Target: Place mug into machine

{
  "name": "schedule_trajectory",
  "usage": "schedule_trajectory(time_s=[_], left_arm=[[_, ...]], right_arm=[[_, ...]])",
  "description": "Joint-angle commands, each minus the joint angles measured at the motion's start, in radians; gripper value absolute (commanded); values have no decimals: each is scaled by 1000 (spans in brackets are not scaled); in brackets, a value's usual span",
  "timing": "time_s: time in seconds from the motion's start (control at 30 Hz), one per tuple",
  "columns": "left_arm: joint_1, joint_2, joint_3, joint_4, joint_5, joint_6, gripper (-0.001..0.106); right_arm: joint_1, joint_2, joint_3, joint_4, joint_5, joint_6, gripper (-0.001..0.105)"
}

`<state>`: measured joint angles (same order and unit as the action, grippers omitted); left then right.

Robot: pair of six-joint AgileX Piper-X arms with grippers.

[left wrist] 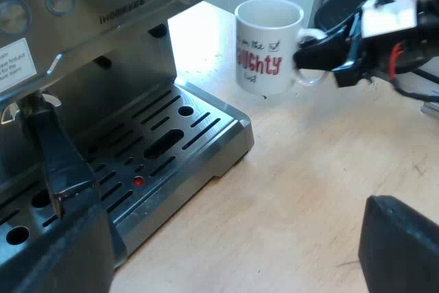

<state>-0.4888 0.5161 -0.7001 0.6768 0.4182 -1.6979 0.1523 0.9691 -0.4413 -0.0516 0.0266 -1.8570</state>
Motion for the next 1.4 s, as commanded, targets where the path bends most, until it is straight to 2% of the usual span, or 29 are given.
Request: schedule_trajectory(time_s=[0.03,0.07,0.27,0.47,0.63,0.77,0.83,0.9,0.93,1.1,1.17,1.3,1.4], left_arm=[[-5,-1,-7,-17,7,-4,79],[-5,-1,-7,-17,7,-4,79],[-5,-1,-7,-17,7,-4,79],[-5,-1,-7,-14,7,-4,79],[-5,-1,-4,19,4,-4,79],[-5,-1,-4,35,-24,-4,79],[-5,-1,-4,46,-83,-4,79],[-5,-1,-4,52,-108,-4,79],[-5,-1,-4,69,-165,-4,79],[-5,-1,-4,73,-170,-4,79],[-5,-1,-4,73,-180,-4,79],[-5,-1,-4,73,-187,-4,79],[-5,-1,-1,73,-227,4,79]], right_arm=[[4,-82,-8,35,-2,-26,0],[8,-152,-8,99,-4,-31,0],[71,-331,-12,279,-4,-31,0],[167,-454,-35,436,0,-31,0],[298,-515,-88,536,-1,-31,0],[387,-518,-113,554,-1,-31,0],[446,-518,-114,552,9,-24,0],[487,-510,-114,550,36,-23,0],[516,-501,-112,549,60,-23,0],[591,-454,-111,541,94,-23,0],[639,-397,-111,473,140,-19,0],[669,-314,-111,358,182,37,0],[669,-205,-111,246,180,74,0]])
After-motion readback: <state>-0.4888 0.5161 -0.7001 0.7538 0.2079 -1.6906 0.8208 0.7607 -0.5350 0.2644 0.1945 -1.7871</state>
